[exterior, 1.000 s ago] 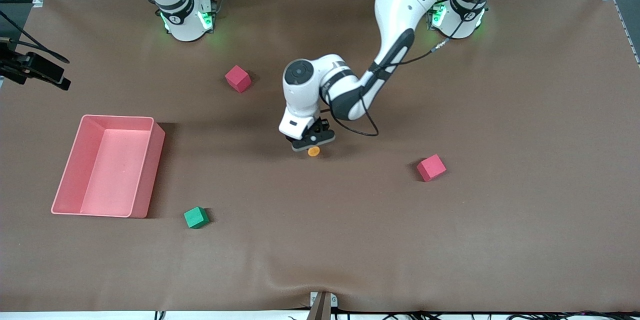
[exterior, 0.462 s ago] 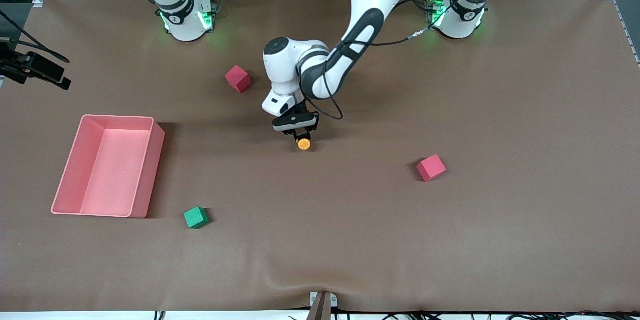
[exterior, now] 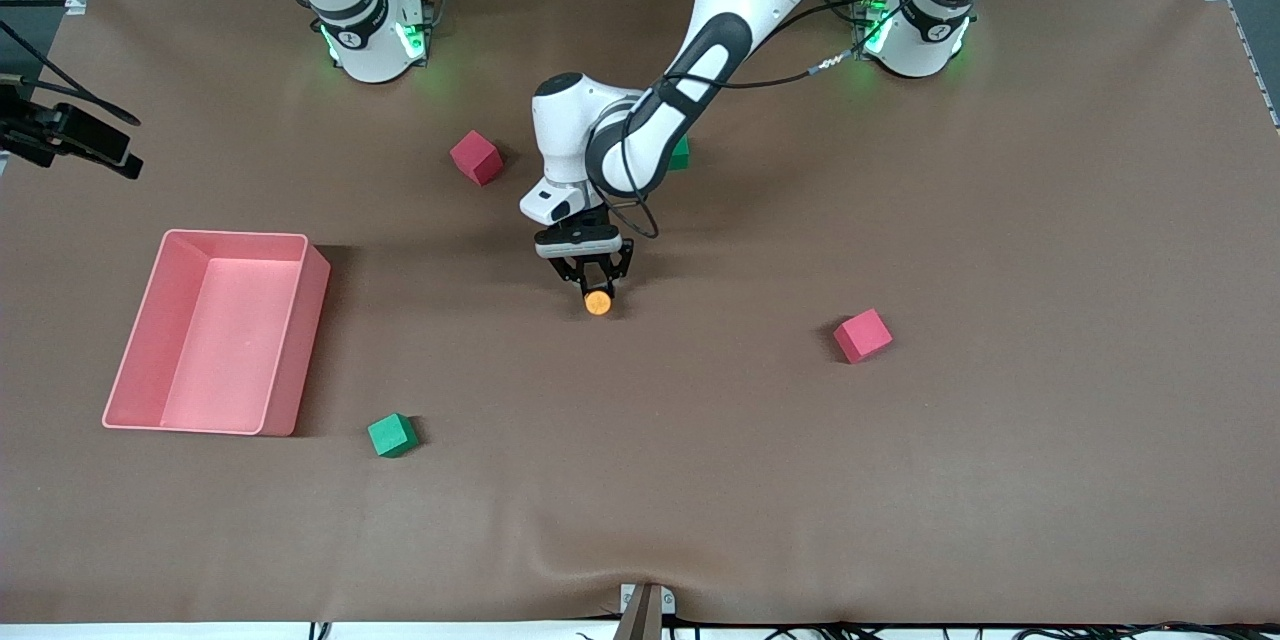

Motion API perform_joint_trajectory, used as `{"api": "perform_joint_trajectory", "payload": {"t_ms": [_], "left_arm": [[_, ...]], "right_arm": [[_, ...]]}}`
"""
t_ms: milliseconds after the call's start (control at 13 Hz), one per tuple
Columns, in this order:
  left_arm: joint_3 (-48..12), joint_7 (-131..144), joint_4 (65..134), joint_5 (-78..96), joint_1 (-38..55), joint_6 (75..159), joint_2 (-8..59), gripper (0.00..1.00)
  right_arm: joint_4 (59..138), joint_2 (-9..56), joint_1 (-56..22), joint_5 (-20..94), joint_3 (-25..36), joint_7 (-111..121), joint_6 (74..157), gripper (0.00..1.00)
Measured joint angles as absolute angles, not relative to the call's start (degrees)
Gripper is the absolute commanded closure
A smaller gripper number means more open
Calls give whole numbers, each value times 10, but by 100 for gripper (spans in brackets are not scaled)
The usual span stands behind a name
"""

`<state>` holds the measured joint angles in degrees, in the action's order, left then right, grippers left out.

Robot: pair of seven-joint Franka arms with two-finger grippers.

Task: Place and upright button with both arms
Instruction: 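Carry the button toward the pink cube and set it upright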

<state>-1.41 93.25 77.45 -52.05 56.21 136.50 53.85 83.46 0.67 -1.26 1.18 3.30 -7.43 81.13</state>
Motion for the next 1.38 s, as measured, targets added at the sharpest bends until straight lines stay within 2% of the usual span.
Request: {"api": "perform_joint_trajectory", "payload": {"t_ms": [538,1231,1308,1385], "left_arm": [[-14,1048,776,-741,569,1370,558,100],[-13,1178,784,-892,576,1370,574,100],[-13,1194,784,-903,577,1367,579,96],[-13,1207,784,-907,578,1364,579,70]], "right_arm": [[835,7,-13,12,33,-74,811,0],[835,7,-13,12,33,-74,808,0],[835,7,-13,12,33,-74,808,0],[835,7,-13,12,33,-74,808,0]]}}
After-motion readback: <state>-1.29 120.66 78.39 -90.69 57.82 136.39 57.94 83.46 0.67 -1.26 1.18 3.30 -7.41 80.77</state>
